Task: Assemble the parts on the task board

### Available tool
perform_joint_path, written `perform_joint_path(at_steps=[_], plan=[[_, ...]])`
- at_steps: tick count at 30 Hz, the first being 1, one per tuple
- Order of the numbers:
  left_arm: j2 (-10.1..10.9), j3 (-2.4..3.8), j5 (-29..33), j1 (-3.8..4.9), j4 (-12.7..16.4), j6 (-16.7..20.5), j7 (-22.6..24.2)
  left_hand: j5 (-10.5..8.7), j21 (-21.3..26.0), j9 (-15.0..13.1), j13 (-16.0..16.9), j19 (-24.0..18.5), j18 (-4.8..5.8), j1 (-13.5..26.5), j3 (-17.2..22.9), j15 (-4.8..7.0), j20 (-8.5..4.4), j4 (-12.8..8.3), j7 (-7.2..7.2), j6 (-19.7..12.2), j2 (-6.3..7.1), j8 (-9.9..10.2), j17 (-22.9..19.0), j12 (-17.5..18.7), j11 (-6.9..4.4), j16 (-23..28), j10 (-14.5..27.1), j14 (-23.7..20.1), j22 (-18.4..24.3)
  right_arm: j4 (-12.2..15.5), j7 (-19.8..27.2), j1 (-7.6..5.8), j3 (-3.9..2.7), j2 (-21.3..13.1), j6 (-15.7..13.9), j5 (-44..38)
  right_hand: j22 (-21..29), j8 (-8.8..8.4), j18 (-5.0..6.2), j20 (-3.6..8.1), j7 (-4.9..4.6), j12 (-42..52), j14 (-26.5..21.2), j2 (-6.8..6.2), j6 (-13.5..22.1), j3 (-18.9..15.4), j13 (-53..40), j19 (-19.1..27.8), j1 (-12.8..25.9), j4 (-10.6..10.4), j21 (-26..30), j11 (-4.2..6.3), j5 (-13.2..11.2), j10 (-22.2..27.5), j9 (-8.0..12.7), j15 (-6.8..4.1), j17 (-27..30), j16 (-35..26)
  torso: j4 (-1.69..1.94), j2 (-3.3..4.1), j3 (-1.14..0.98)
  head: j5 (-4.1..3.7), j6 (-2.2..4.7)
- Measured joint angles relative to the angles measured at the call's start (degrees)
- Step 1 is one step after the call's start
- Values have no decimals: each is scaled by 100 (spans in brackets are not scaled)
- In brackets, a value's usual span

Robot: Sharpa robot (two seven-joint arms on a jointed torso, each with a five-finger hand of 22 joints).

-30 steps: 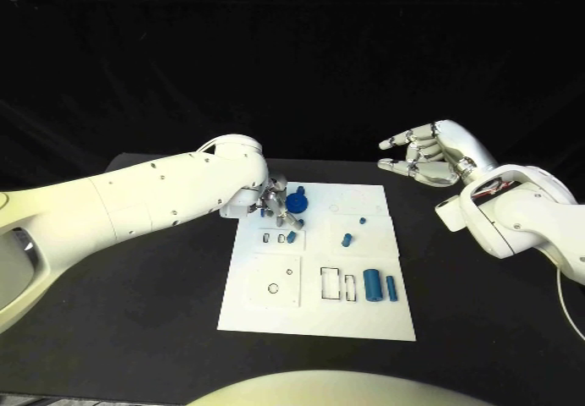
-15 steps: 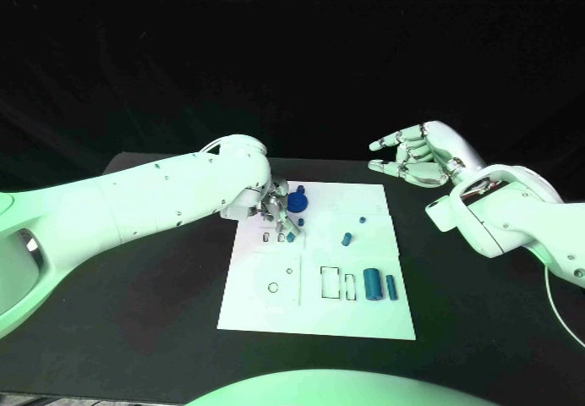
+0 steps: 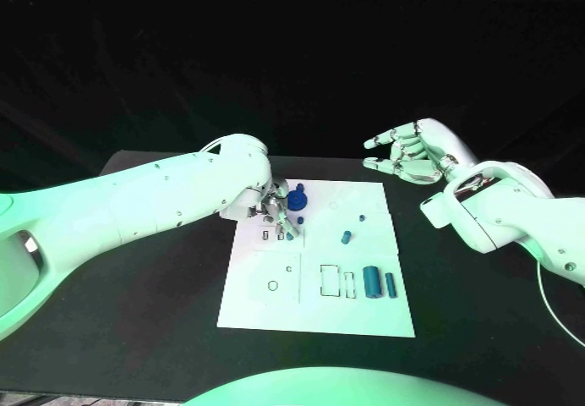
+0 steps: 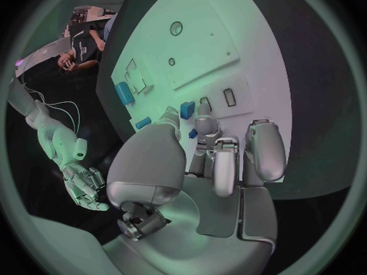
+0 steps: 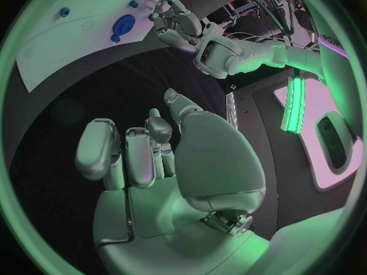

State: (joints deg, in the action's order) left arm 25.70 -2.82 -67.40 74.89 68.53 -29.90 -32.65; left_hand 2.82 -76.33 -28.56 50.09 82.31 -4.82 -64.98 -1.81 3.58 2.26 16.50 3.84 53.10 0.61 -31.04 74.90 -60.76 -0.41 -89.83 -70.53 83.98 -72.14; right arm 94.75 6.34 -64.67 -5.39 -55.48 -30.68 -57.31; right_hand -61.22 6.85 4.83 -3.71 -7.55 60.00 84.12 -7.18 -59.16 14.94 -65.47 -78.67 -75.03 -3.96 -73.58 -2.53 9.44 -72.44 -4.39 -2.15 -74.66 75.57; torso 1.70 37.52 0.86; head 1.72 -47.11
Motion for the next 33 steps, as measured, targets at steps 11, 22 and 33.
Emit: perform_joint_path(at_steps=[11, 22, 33], plan=[[-65, -1, 4, -2, -9, 12, 13, 0, -22, -13, 10, 0, -2, -53, 0, 0, 0, 0, 0, 0, -7, -21, 0, 0, 0, 0, 0, 0, -14, -42, -5, 3, 0, 18, 22, 19, 6, 0, 0, -20, 0, 0, 0, 0, 0, 0, 0, 20, 0, 0, 0, 0, 0, 0, -1, 0, 5, 0, 36, 4, 7, -64, -18], [-164, -1, 6, -26, -82, 23, 29, 0, -22, -18, 16, 0, -3, -76, -16, 0, 0, -16, 0, 0, -30, -21, 4, 0, 0, 0, 0, 0, -19, -67, -9, 19, -1, 52, 44, 27, 5, 0, 0, -20, 0, 0, 0, 0, 1, -16, 0, 20, 0, -16, 0, 0, 0, 0, -1, 0, 5, 0, 69, 4, 5, -90, -34], [-236, -1, 7, -46, -163, 53, 61, 0, -22, -33, 13, 0, -3, -144, -16, 0, 0, -16, -20, -21, -52, -20, 4, 0, 0, 0, 0, 0, -18, -85, -17, 27, 0, 72, 56, 30, 13, 0, 0, -20, 1, 0, 0, 0, 1, -16, 10, 20, 0, -16, 23, 0, 22, -1, 5, 0, 5, 0, 94, 6, 5, -128, -39]])
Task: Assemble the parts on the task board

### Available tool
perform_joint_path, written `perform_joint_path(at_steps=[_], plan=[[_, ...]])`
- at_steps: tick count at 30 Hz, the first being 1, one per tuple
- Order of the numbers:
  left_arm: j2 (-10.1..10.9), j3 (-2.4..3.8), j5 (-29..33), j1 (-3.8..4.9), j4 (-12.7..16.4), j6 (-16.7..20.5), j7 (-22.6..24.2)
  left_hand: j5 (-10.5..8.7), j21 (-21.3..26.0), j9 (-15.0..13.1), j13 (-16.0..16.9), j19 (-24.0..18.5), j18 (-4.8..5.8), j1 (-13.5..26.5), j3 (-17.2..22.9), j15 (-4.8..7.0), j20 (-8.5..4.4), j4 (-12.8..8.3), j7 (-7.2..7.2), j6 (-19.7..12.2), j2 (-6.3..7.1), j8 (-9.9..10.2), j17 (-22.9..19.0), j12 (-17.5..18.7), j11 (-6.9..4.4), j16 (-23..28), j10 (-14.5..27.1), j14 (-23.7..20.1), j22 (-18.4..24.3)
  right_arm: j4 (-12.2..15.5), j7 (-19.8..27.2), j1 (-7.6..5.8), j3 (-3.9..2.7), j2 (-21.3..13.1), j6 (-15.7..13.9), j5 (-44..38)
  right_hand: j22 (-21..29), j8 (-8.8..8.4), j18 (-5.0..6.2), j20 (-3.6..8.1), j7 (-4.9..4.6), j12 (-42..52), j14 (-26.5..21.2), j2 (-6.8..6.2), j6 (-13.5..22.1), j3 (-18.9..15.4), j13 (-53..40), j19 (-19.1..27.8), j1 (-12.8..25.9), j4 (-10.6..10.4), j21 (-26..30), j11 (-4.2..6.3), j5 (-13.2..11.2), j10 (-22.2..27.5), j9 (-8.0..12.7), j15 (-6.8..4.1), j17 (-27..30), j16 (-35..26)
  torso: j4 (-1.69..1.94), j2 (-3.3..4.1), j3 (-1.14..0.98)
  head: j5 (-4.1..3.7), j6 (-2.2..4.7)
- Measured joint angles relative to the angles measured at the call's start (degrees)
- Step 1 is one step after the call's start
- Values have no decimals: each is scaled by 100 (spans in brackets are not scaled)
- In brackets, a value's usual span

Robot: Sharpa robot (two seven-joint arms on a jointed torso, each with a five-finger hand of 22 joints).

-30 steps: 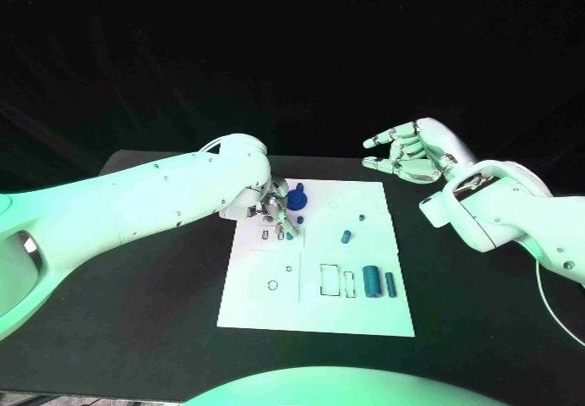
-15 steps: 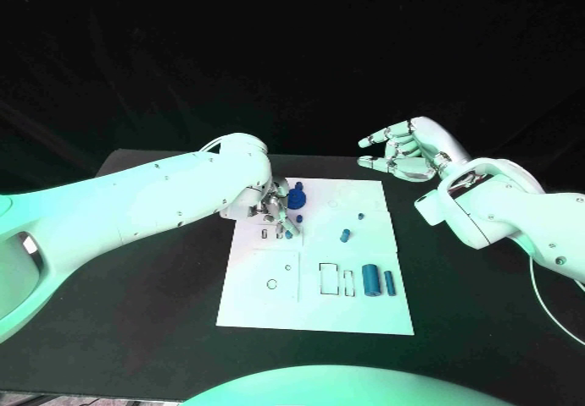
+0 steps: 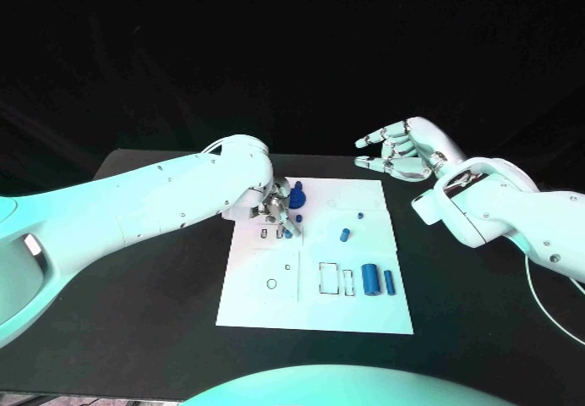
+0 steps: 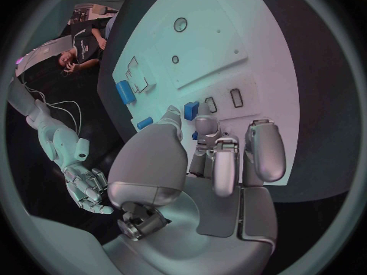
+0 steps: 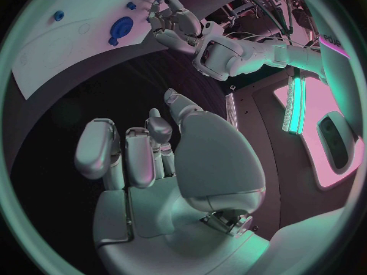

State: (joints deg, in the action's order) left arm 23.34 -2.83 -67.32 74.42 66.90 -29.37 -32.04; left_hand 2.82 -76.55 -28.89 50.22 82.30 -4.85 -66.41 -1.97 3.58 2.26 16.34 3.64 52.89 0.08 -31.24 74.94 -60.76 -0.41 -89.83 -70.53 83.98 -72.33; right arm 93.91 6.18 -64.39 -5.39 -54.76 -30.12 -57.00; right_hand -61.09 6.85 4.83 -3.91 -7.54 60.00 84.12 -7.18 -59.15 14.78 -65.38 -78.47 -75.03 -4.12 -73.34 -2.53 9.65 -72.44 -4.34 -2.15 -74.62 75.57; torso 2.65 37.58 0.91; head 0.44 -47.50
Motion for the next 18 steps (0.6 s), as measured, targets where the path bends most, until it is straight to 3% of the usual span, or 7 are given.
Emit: perform_joint_path(at_steps=[18], plan=[[-42, -2, 0, -35, -61, 104, 40, 0, 0, -30, 7, 0, -1, -128, 0, 0, 0, 0, 22, -21, -68, -22, -1, 0, 0, 0, 0, 0, 1, -21, -11, 10, 0, 27, 8, 2, 8, 0, 0, 0, 0, 0, 0, 0, 0, 0, 0, 0, 0, 0, 0, 0, 0, 0, -1, 0, 0, 0, 36, 0, -1, -43, -16]])
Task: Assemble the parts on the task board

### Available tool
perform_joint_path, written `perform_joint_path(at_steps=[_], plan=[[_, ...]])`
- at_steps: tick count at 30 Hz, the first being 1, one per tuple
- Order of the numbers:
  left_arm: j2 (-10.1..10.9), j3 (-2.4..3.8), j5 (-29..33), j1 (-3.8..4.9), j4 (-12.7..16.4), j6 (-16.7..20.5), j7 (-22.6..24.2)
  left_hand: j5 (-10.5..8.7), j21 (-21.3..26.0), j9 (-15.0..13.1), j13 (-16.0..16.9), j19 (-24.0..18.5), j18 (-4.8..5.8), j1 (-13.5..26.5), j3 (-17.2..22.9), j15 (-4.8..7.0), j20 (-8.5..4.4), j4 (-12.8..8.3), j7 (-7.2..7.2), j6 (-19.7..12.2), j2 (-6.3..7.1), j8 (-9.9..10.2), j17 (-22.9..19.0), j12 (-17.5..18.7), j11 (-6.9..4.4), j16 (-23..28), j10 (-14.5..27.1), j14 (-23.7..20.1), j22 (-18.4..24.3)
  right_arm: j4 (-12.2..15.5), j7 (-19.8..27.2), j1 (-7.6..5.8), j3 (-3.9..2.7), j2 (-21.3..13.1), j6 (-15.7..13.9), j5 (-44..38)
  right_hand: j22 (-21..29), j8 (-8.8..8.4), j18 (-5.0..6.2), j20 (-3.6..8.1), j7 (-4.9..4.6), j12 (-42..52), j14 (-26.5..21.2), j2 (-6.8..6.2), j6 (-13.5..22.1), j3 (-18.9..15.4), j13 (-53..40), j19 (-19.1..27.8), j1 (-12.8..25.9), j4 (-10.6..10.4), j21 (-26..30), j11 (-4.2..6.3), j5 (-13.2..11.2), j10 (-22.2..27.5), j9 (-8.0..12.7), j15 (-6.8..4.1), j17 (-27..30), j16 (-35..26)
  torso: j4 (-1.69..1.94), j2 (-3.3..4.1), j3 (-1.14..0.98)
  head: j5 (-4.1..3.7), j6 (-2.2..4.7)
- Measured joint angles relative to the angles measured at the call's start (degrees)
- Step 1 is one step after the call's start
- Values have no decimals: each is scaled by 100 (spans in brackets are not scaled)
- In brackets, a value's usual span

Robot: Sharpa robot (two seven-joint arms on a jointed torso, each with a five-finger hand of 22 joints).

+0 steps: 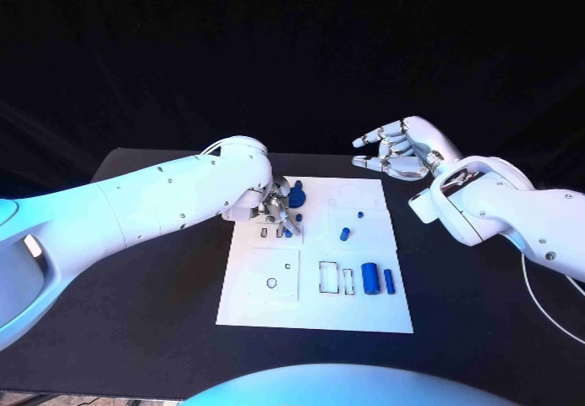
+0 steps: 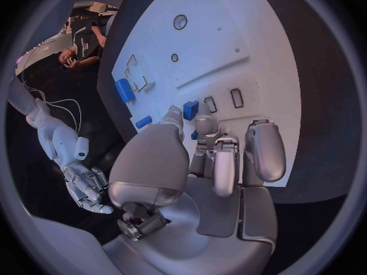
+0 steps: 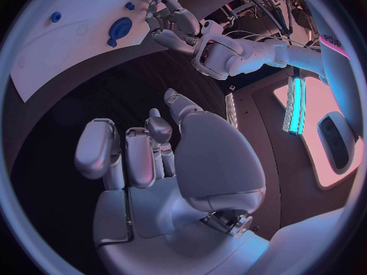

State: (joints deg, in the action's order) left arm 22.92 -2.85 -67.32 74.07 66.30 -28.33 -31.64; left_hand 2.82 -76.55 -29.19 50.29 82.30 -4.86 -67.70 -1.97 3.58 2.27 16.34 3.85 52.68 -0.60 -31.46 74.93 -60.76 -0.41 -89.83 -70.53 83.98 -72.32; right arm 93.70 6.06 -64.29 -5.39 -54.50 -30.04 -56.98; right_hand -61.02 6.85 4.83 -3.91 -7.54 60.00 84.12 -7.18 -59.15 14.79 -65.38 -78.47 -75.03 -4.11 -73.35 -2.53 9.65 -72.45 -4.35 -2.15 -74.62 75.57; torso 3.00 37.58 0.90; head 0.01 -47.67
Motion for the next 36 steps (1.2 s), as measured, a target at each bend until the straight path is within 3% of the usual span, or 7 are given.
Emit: perform_joint_path(at_steps=[8, 36], plan=[[-12, 0, 1, -2, -14, 47, 9, 0, 0, -15, 11, 0, 0, -83, 0, 0, 0, 0, 2, -1, -83, 0, 0, -26, 0, 0, 0, 0, -14, -11, -4, 12, 0, 14, 9, 0, 0, 0, 0, 0, 0, 0, 0, 0, 0, 0, 0, 0, 0, 0, 0, 0, 0, 0, -1, 0, 0, 0, 12, -3, 3, -13, -10], [-93, -2, 43, -9, -66, 194, 78, 0, 0, -37, 25, 0, 0, -234, 16, 0, 0, -16, 0, -40, -144, -22, -2, -26, 20, 0, 21, 0, -19, -28, -13, 17, 0, 36, 47, 1, 6, 0, 0, 0, 0, 0, 0, 23, 0, 0, -1, 0, -23, 0, 0, 0, 0, 0, 3, 0, 10, -22, 40, -1, 4, -37, -17]])
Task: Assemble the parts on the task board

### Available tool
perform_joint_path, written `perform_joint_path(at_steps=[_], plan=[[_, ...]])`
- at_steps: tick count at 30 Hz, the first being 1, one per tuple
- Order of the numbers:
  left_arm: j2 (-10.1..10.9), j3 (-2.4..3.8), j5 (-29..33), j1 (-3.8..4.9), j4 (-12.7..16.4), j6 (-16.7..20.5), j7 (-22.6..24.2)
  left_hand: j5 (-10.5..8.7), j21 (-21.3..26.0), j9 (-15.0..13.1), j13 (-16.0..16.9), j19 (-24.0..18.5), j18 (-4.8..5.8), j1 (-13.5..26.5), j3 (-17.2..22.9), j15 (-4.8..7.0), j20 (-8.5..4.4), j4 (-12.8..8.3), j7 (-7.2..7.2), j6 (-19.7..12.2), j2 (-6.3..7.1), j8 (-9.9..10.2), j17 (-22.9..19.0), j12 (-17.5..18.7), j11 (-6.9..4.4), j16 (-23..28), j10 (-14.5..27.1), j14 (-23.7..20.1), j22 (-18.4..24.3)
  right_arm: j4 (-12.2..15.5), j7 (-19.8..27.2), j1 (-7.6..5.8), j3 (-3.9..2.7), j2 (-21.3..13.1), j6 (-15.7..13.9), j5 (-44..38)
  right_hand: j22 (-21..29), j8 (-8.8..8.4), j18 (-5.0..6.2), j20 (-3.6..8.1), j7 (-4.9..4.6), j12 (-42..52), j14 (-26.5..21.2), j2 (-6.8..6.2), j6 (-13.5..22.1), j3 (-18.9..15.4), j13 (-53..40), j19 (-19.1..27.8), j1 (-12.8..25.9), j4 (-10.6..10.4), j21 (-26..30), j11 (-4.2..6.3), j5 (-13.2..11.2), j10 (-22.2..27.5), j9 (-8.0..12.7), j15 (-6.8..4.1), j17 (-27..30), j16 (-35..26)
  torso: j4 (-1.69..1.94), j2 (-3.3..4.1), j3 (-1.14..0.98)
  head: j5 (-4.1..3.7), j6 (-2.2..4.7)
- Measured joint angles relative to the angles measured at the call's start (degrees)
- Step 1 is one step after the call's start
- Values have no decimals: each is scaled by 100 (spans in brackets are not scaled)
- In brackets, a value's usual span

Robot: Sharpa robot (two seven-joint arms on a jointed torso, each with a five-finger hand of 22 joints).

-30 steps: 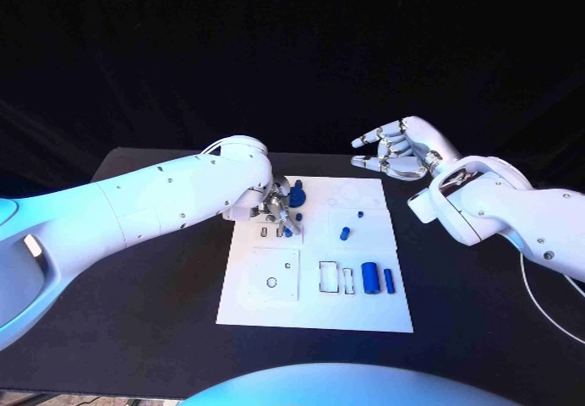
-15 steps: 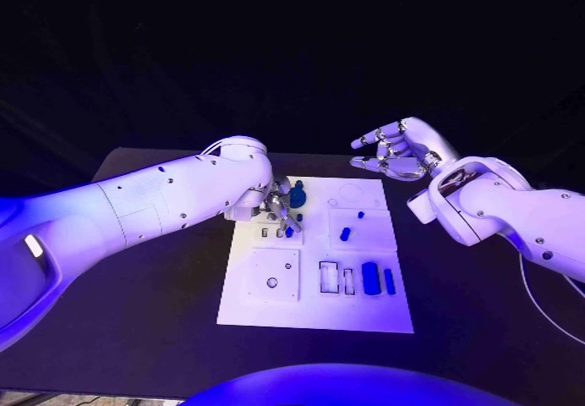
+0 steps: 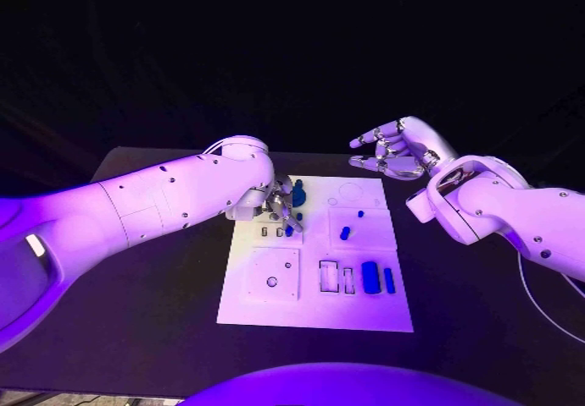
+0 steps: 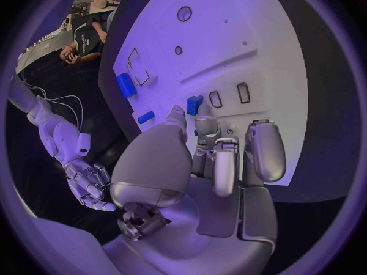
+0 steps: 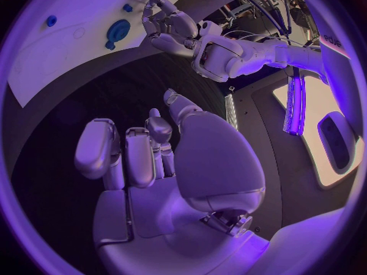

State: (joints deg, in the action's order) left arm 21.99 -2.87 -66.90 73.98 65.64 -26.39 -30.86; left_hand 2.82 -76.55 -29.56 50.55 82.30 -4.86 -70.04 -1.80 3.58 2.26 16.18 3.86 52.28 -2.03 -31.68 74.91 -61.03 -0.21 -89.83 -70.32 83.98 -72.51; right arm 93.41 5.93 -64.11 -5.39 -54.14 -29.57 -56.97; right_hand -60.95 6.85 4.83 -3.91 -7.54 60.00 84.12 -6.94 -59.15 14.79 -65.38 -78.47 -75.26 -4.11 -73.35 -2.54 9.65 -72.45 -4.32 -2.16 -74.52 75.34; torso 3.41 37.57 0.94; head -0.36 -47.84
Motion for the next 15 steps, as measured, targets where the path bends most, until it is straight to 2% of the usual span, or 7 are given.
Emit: perform_joint_path(at_steps=[15], plan=[[0, -5, 22, -11, 4, -62, -19, 0, 0, -5, 11, 0, 0, -10, 0, 0, 0, 0, 20, -20, 10, 0, 0, 0, 0, 0, 0, 0, -5, -8, -5, 3, 0, 9, 35, 1, 0, 0, 0, 0, 0, 0, 0, 0, 0, 0, 0, 0, 0, 0, 0, 0, 0, 0, -1, 0, 0, 0, 13, 1, 1, -1, -6]])
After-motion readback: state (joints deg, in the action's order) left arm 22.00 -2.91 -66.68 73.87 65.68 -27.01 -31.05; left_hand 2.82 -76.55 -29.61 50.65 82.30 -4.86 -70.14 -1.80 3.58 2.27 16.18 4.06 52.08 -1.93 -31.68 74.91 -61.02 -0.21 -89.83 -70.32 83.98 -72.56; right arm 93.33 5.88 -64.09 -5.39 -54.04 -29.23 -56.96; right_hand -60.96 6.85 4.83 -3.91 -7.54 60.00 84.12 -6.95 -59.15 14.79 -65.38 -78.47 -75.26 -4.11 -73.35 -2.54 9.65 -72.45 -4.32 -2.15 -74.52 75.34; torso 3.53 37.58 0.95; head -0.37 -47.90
